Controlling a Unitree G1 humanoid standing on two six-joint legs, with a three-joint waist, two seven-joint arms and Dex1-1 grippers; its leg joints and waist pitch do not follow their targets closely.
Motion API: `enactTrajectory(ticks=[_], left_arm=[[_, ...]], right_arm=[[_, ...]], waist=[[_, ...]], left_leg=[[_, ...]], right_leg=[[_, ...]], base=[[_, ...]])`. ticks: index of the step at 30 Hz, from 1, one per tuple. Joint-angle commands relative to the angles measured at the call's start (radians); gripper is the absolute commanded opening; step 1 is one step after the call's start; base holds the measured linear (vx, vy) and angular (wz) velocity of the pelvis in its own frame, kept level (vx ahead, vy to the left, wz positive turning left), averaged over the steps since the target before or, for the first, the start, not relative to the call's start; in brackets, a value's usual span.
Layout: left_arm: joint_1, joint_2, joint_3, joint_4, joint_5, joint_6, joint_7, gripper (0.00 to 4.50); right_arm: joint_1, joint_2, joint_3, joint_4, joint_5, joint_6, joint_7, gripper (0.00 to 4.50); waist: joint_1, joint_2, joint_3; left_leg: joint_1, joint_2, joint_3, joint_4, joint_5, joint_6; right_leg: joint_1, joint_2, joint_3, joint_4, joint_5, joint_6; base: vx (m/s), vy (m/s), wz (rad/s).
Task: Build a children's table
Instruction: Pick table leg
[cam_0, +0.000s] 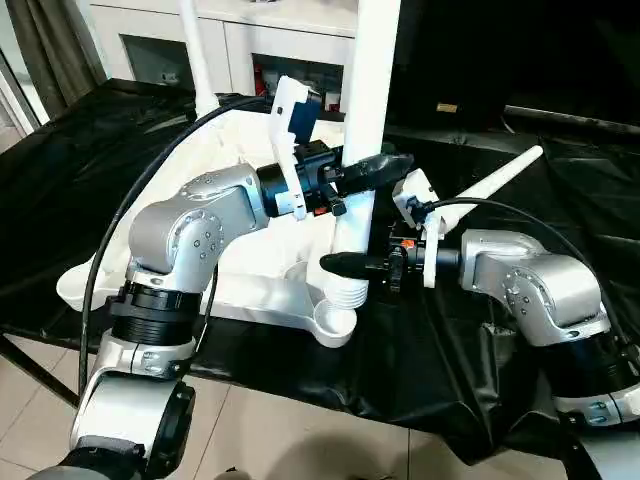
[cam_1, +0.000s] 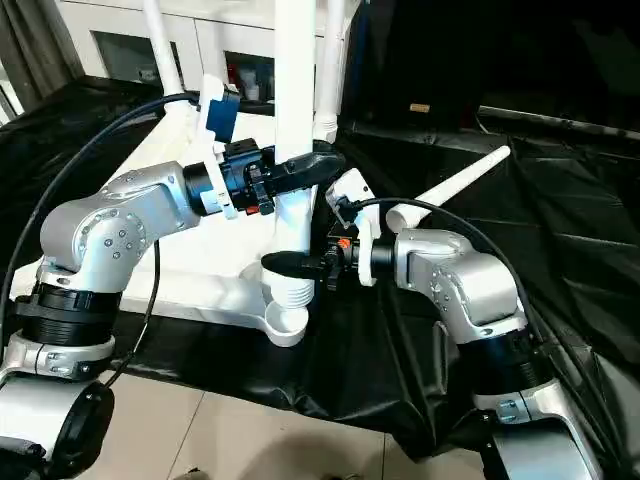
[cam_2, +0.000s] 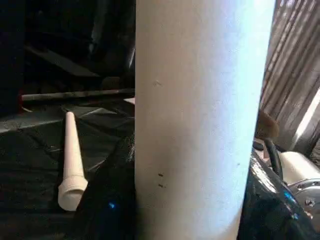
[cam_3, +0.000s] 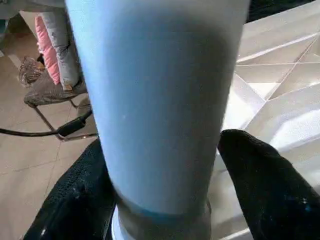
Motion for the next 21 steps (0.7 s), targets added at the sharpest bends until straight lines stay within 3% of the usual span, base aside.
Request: enactTrajectory(ticks=[1, 4, 6, 13, 21], left_arm=[[-0.003, 0.0, -0.005, -0.024, -0.018, 0.004, -0.004, 1.86], [-0.003, -0.001, -0.004, -0.023, -0.017, 0.003, -0.005, 1.86], [-0.002, -0.001, -0.004, -0.024, -0.017, 0.003, -0.006, 1.86], [0.006, 0.008, -0.006, -0.027, -0.012, 0.002, -0.017, 1.86], [0.008, 0.01, -0.019, -0.02, 0.015, -0.023, -0.009, 1.86]], right_arm=[[0.009, -0.003, -0.004, 0.003, 0.001, -0.003, -0.004, 3.31], [0.012, 0.001, -0.005, 0.006, 0.001, -0.002, -0.005, 3.31], [0.014, 0.003, -0.006, 0.007, 0.003, -0.001, -0.005, 2.97], [0.018, 0.004, -0.009, 0.004, 0.003, 0.004, -0.005, 2.39], [0.022, 0.005, -0.011, 0.002, 0.003, 0.002, -0.006, 1.98]], waist=[[0.003, -0.008, -0.082], [0.003, -0.009, -0.082], [0.003, -0.007, -0.082], [0.002, -0.008, -0.083], [0.003, -0.008, -0.083]], left_leg=[[-0.011, 0.009, 0.003, -0.057, -0.071, 0.04], [-0.011, 0.008, 0.004, -0.057, -0.074, 0.04], [-0.011, 0.008, 0.003, -0.057, -0.074, 0.039], [-0.01, 0.009, 0.003, -0.057, -0.071, 0.04], [-0.01, 0.009, 0.003, -0.057, -0.073, 0.038]], right_leg=[[0.076, -0.058, 0.053, -0.08, -0.332, -0.054], [0.077, -0.058, 0.053, -0.081, -0.339, -0.051], [0.077, -0.058, 0.053, -0.082, -0.342, -0.05], [0.076, -0.058, 0.053, -0.08, -0.329, -0.054], [0.077, -0.058, 0.054, -0.081, -0.339, -0.047]], base=[[0.0, 0.0, 0.0], [0.0, 0.0, 0.0], [0.0, 0.0, 0.0], [0.0, 0.0, 0.0], [0.0, 0.0, 0.0]])
